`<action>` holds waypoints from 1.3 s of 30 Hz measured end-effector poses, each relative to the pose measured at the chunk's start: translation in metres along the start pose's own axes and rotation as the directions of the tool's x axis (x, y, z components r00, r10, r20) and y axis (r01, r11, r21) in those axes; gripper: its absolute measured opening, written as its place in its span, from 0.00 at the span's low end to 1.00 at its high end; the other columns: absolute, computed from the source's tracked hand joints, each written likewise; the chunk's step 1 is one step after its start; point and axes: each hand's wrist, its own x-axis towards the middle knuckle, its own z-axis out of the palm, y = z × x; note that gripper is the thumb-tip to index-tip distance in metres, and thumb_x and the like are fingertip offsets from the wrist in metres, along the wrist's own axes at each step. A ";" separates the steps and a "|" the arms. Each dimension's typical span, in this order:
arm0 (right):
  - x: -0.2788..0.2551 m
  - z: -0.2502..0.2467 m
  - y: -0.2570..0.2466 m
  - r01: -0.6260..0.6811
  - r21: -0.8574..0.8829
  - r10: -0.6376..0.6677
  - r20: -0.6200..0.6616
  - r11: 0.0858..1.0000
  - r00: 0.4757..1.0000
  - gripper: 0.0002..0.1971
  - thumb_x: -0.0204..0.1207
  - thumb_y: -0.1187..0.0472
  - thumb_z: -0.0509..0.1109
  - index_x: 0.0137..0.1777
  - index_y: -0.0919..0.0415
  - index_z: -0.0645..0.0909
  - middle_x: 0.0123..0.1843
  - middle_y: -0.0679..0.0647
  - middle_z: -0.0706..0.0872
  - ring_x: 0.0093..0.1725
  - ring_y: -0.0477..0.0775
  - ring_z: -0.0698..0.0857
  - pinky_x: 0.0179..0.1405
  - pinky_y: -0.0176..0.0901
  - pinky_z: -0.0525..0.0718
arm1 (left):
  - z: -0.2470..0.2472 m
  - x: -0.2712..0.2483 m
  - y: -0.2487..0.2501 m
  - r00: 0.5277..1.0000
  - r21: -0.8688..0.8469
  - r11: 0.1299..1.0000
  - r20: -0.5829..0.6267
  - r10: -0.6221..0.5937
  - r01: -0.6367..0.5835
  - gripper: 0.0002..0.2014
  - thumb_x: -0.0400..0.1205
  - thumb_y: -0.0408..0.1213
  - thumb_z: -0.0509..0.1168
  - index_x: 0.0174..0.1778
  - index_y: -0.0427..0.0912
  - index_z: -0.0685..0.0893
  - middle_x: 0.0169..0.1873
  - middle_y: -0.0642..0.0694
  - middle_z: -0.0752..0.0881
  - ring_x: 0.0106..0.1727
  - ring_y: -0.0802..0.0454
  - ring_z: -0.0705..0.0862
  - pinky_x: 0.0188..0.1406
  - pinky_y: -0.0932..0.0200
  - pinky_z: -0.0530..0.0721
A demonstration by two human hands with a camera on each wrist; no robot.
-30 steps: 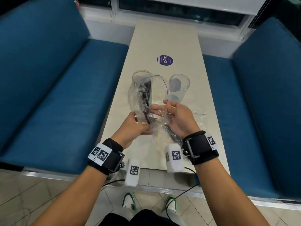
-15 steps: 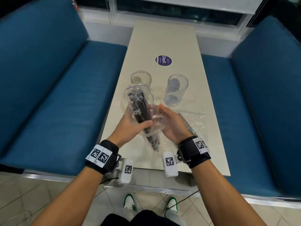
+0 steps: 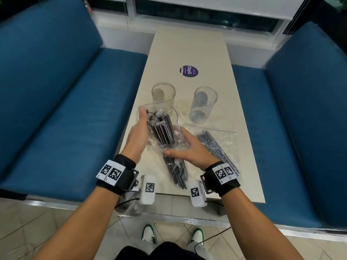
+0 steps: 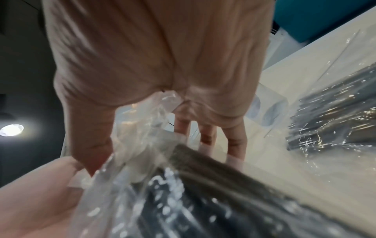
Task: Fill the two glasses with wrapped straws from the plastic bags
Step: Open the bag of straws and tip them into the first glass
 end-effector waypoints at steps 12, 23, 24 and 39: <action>-0.009 0.002 -0.005 -0.069 0.374 0.057 0.042 0.925 0.997 0.45 0.63 0.64 0.86 0.79 0.38 0.73 0.77 0.55 0.81 0.67 0.55 0.89 0.78 0.55 0.79 | -0.017 0.016 0.011 0.997 -0.108 0.991 0.007 -0.083 0.083 0.19 0.89 0.50 0.53 0.50 0.45 0.86 0.41 0.40 0.91 0.39 0.42 0.88 0.41 0.49 0.87; 0.012 0.011 -0.011 0.024 0.344 0.088 -0.307 0.939 0.948 0.38 0.67 0.36 0.84 0.75 0.44 0.77 0.75 0.57 0.86 0.73 0.62 0.86 0.76 0.73 0.80 | 0.012 -0.010 -0.012 0.977 -0.249 0.961 0.144 0.160 -0.121 0.29 0.94 0.59 0.49 0.74 0.43 0.87 0.68 0.43 0.92 0.72 0.45 0.87 0.63 0.41 0.82; 0.013 0.010 -0.014 0.020 0.258 0.069 -0.332 0.966 0.941 0.38 0.67 0.31 0.83 0.75 0.45 0.78 0.73 0.55 0.87 0.72 0.60 0.87 0.76 0.71 0.81 | 0.016 -0.011 -0.011 0.967 -0.312 0.946 0.201 0.156 -0.088 0.34 0.93 0.65 0.48 0.76 0.44 0.86 0.69 0.43 0.91 0.74 0.44 0.87 0.66 0.39 0.83; -0.032 -0.043 -0.034 0.334 -0.502 -0.404 -0.032 0.798 0.914 0.47 0.73 0.39 0.80 0.88 0.47 0.61 0.79 0.51 0.69 0.78 0.49 0.74 0.81 0.44 0.75 | 0.058 0.021 0.022 0.992 -0.722 0.691 -0.058 -0.110 0.034 0.23 0.76 0.38 0.79 0.66 0.37 0.88 0.62 0.35 0.91 0.60 0.36 0.93 0.66 0.36 0.91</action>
